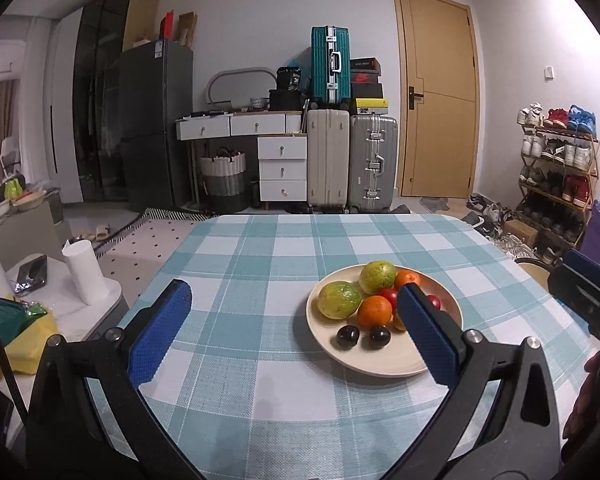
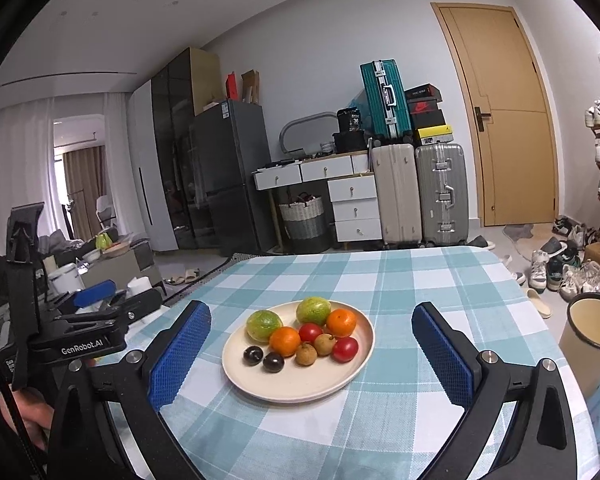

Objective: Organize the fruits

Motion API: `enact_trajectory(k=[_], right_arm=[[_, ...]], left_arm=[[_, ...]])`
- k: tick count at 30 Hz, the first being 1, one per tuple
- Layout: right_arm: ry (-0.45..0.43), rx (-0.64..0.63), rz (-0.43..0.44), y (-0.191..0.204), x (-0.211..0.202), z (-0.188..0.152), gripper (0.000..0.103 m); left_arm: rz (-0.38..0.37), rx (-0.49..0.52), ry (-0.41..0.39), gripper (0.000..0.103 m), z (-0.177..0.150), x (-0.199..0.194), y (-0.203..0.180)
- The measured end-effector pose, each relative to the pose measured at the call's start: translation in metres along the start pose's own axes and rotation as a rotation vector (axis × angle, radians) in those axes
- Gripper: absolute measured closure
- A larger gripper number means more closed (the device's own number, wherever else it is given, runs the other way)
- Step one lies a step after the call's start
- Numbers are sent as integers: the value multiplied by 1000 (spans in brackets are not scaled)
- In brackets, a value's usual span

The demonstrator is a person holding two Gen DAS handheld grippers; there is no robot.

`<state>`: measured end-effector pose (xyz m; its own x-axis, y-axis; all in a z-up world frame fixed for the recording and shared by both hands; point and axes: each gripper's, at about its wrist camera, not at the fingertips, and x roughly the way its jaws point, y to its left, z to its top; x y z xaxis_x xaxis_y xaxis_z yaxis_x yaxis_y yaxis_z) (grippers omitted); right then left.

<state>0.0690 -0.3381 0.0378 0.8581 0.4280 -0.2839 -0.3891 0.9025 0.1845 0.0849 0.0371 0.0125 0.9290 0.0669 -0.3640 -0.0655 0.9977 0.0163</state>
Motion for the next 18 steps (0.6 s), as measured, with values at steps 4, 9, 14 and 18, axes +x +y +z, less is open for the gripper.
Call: enact_trajectory(k=[4,9,14,18], right_arm=[[6,-27,-22,2,1,-6,0],[-6,-56,-42,3,0,-11,0],[14,-72,-52,2,3,-17,0],[35,-86,-61,4,7,-23,0]], left_arm=[[2,18,1,0,-9,4,0],[5,3,20,0,-20,13,4],[2,-11,23,0,-30,20,9],[-7,-24,15,0,-33,25,12]])
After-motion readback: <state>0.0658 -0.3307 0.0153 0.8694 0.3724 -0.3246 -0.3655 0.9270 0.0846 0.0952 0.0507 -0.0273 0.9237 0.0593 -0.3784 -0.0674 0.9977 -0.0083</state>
